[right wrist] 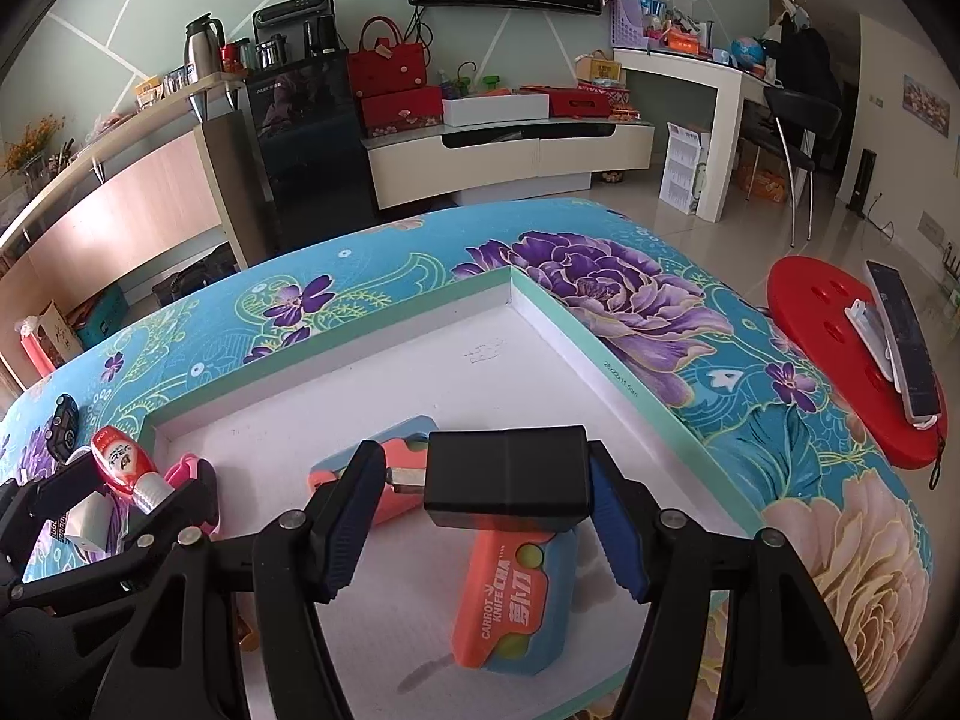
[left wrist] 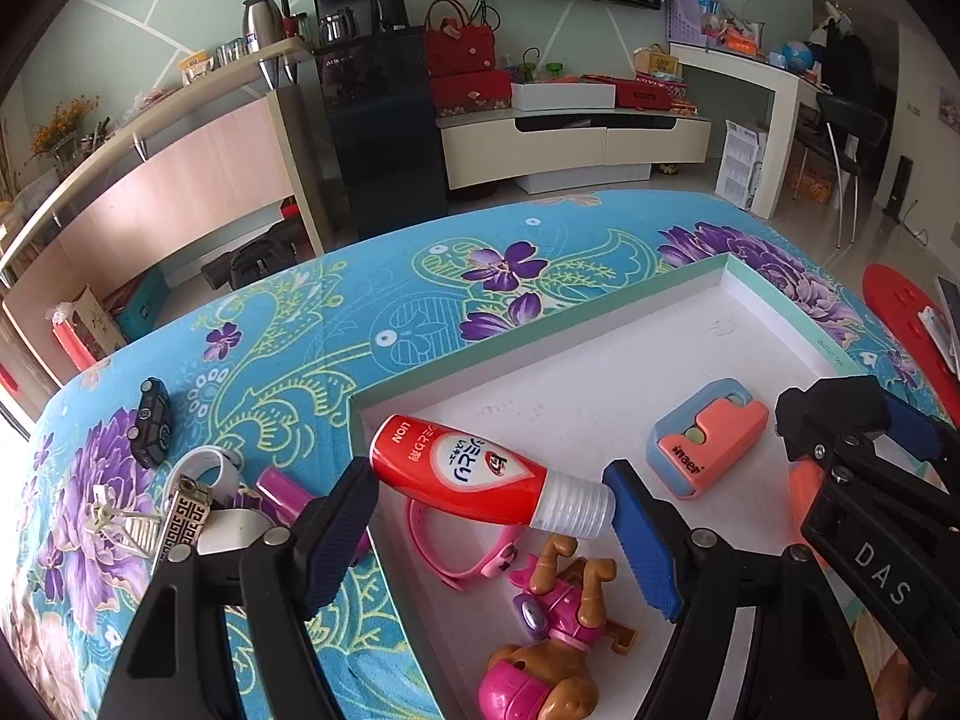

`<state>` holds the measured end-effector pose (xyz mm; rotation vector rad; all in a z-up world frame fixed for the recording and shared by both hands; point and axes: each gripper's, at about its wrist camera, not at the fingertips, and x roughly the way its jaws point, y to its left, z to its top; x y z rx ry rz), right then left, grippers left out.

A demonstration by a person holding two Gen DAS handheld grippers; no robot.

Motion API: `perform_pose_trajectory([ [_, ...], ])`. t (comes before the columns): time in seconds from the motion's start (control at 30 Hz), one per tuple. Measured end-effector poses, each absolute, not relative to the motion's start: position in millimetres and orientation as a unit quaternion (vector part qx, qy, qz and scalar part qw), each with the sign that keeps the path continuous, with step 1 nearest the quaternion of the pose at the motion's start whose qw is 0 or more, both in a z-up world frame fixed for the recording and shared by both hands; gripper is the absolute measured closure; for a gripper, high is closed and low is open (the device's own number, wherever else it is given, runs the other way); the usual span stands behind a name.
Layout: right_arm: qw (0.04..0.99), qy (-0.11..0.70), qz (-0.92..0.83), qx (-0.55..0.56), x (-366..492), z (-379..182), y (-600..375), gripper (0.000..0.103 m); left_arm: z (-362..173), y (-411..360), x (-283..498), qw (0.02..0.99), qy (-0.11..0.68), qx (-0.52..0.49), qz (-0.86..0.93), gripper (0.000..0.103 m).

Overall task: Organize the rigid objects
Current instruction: 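Lower the charger and red tube into the tray and open both tools, then withdraw both tools from the tray back toward the remaining objects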

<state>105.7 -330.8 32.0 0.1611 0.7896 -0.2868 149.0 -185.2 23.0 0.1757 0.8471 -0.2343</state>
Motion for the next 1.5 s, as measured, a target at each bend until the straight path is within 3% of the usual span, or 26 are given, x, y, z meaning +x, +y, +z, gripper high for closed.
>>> perform_pose_trajectory([
  [0.67, 0.911, 0.385, -0.131, 0.065, 107.7, 29.8, -328.3, 0.035, 10.1, -182.6, 155.9, 0.895, 0.432, 0.077, -0.084, 0.023],
  [1.07, 0.912, 0.388, -0.129, 0.029, 110.1, 30.1, -317.9, 0.034, 21.4, -150.1, 147.3, 0.902, 0.426, 0.036, -0.058, 0.013],
  [1.17, 0.914, 0.385, -0.127, 0.023, 109.9, 31.6, -315.3, 0.028, 25.9, -139.9, 144.2, 0.905, 0.422, 0.028, -0.046, 0.012],
  [1.33, 0.916, 0.382, -0.120, 0.017, 110.9, 31.3, -312.7, 0.016, 31.4, -122.1, 140.1, 0.909, 0.417, 0.005, -0.025, 0.001],
  [1.5, 0.918, 0.380, -0.113, 0.010, 111.6, 30.7, -308.5, 0.009, 27.7, -103.6, 140.1, 0.905, 0.424, -0.015, 0.008, 0.000],
])
